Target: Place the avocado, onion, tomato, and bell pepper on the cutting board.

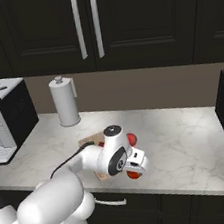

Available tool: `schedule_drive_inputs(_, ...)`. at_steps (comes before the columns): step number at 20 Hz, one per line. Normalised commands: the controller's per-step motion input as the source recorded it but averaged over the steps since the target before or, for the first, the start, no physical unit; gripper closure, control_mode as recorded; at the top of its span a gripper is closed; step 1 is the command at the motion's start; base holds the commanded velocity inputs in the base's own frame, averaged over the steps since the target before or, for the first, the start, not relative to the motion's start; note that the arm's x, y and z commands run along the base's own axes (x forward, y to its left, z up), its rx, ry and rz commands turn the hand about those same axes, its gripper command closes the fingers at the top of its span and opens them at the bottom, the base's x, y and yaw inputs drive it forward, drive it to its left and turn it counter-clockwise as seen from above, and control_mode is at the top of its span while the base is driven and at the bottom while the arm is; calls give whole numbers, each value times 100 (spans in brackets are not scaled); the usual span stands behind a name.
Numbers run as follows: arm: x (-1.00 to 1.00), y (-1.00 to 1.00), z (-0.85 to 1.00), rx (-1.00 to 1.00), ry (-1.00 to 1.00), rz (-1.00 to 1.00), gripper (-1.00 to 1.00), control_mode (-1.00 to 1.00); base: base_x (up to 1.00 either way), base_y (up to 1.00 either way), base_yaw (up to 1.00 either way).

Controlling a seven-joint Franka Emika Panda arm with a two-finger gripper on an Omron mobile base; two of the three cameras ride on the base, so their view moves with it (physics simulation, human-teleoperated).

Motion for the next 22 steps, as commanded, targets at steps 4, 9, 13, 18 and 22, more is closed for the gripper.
schedule_drive_inputs(4, 16, -5, -14, 0, 0, 0, -100, -100, 0, 0, 0)
schedule_drive_inputs(9, 24, -13, -11, 0, 0, 0, -100, -100, 0, 0, 0)
schedule_drive_inputs(13, 24, -9, -15, 0, 0, 0, -100, -100, 0, 0, 0)
schedule_drive_inputs(18, 5, -1, -18, 0, 1, 0, 100, -100, 0, 0, 0)
schedule_drive_inputs(22, -18, -3, 0, 0, 0, 0, 100, -100, 0, 0, 0)
